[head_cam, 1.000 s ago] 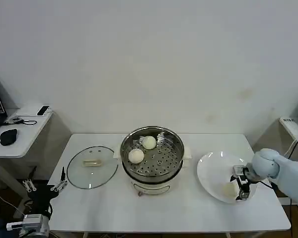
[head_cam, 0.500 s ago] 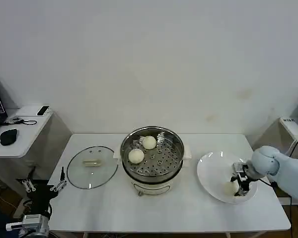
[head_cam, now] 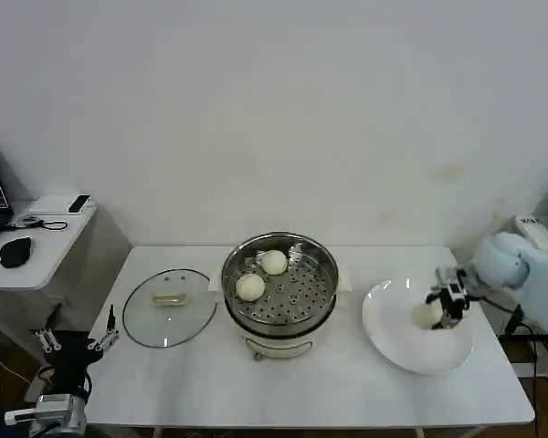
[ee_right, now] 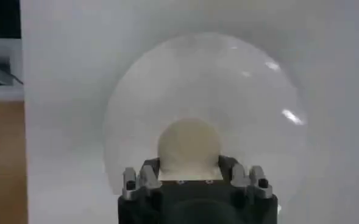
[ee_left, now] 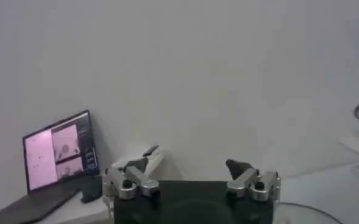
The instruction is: Take steamed baozi put them in steamer then cover it.
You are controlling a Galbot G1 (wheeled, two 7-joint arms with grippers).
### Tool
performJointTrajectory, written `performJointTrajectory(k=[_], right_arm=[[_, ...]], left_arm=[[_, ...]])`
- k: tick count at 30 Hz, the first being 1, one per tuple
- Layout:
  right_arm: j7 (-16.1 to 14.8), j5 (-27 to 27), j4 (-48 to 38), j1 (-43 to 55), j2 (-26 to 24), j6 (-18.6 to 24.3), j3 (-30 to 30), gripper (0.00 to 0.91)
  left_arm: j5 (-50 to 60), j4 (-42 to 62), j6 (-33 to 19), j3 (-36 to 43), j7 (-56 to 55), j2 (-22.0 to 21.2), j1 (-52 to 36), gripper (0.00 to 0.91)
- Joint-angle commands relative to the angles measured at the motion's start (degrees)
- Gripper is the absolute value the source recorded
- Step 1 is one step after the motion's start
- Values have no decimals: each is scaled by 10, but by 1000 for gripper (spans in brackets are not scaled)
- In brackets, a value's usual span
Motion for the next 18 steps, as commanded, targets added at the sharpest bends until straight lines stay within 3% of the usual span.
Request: performJointTrajectory(k=[1,8,18], right_arm=[[-11,60,10,180,28,-2,-60,665],[2,111,8,341,132,-14,-177,665],[26,127,22,320,282,-34,-209,665]], left_arm=[[1,-3,0,-1,0,-2,-1,907],[-1,-25,3,-9,1,-6,10,907],[-2,-33,4,-27,1,-13,23,907]])
